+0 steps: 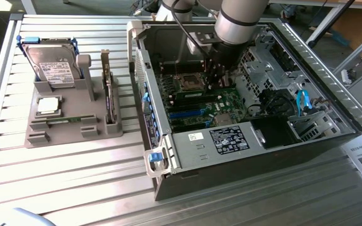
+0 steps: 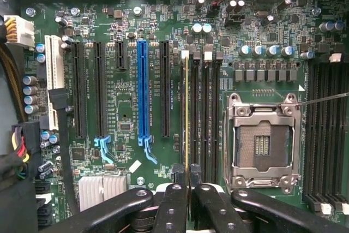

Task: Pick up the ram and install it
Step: 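Insert the ram into the slot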

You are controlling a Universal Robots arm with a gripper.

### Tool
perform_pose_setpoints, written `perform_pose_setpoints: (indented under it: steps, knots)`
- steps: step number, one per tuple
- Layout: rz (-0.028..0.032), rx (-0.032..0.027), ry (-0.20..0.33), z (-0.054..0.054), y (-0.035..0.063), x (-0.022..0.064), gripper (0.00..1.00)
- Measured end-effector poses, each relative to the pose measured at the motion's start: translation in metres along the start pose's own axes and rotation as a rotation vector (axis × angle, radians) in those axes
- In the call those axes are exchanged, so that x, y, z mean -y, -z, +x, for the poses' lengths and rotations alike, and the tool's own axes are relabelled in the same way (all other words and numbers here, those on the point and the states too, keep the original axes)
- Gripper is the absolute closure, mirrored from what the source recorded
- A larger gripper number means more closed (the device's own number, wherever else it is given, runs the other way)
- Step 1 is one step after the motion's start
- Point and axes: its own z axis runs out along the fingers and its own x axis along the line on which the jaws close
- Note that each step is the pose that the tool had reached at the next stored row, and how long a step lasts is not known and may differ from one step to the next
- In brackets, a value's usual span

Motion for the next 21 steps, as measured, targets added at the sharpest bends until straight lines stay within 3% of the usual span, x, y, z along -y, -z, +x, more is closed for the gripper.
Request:
perform_pose_setpoints:
  steps: [21]
  knots:
    - [-0.0001,-0.0001,0.000,0.0002,-0.0099,-0.0003,0.88]
